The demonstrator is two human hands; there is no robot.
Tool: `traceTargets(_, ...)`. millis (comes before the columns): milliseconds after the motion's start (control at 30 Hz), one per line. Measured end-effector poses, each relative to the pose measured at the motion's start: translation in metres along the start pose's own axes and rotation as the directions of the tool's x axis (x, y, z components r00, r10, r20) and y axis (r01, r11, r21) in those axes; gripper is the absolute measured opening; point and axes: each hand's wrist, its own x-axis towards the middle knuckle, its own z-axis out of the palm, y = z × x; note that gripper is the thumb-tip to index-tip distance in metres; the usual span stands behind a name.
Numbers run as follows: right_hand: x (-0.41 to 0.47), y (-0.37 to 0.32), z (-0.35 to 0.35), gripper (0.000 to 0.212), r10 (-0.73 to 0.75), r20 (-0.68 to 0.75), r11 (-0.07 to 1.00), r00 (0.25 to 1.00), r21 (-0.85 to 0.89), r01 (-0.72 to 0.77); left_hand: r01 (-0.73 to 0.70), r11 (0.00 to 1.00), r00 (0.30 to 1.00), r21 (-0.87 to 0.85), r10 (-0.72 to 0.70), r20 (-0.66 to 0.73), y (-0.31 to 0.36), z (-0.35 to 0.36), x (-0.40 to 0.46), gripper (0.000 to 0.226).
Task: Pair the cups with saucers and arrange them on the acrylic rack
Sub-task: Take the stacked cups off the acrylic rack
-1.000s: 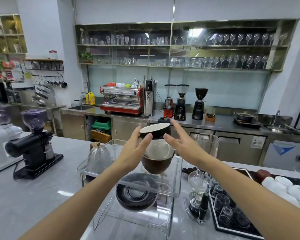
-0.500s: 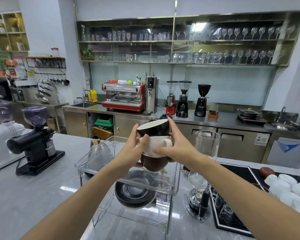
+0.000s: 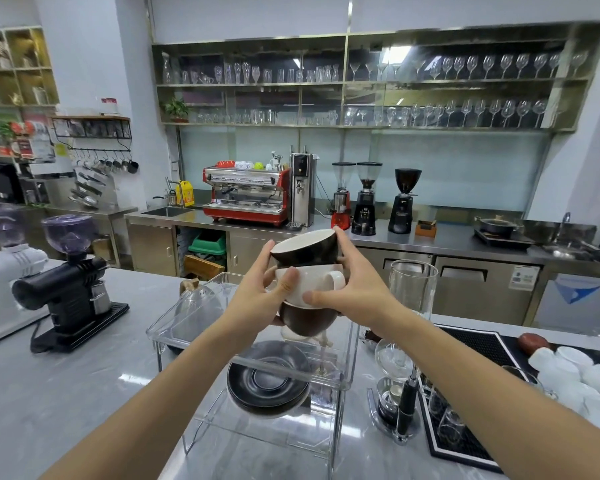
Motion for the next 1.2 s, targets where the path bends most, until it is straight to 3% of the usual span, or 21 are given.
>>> traceTargets(133, -0.001, -0.025, -0.020, 0.120, -0.030, 0.020, 0.999, 0.999, 0.020, 0.030, -0.077, 0.997, 0.997, -0.031, 0.077, -0.019, 0.025, 0.009, 0.000, 0.059)
traceTargets(200, -0.003, -0.039, -0.037, 0.122, -0.050, 0.014, 0.999, 0.999, 0.002, 0.050, -0.134, 0.990, 0.991, -0.052, 0.134, 0.000, 0.039, 0.020, -0.001, 0.051)
traceTargets(333, -0.014, -0.062, -0.073, 0.122, -0.070, -0.025, 0.997, 0.997, -0.033, 0.069, -0.222, 0.971, 0.975, -0.093, 0.222, -0.008, 0.063, 0.050, -0.002, 0.085)
traceTargets(600, -0.054, -0.066, -0.132, 0.119, -0.061, -0.039, 0.995, 0.997, -0.087, 0.057, -0.282, 0.943, 0.959, -0.174, 0.284, -0.017, 0.079, 0.116, -0.021, 0.094)
traceTargets(700, -0.073, -0.056, -0.145, 0.117, -0.048, -0.054, 0.994, 0.997, -0.105, 0.043, -0.271, 0.941, 0.962, -0.205, 0.273, -0.016, 0.069, 0.141, -0.029, 0.092)
traceTargets(900, -0.114, -0.006, -0.155, 0.119, -0.013, -0.076, 0.997, 0.997, -0.072, 0.008, -0.282, 0.936, 0.957, -0.210, 0.290, 0.010, 0.024, 0.178, -0.048, 0.063)
traceTargets(1033, -0.140, 0.038, -0.149, 0.118, 0.029, -0.075, 1.000, 0.997, 0.001, -0.029, -0.233, 0.953, 0.972, -0.193, 0.237, -0.005, -0.017, 0.195, -0.062, 0.080)
traceTargets(1200, -0.171, 0.085, -0.126, 0.114, 0.089, -0.040, 0.994, 0.995, 0.074, -0.086, -0.155, 0.971, 0.988, -0.180, 0.154, -0.018, -0.066, 0.203, -0.084, 0.072)
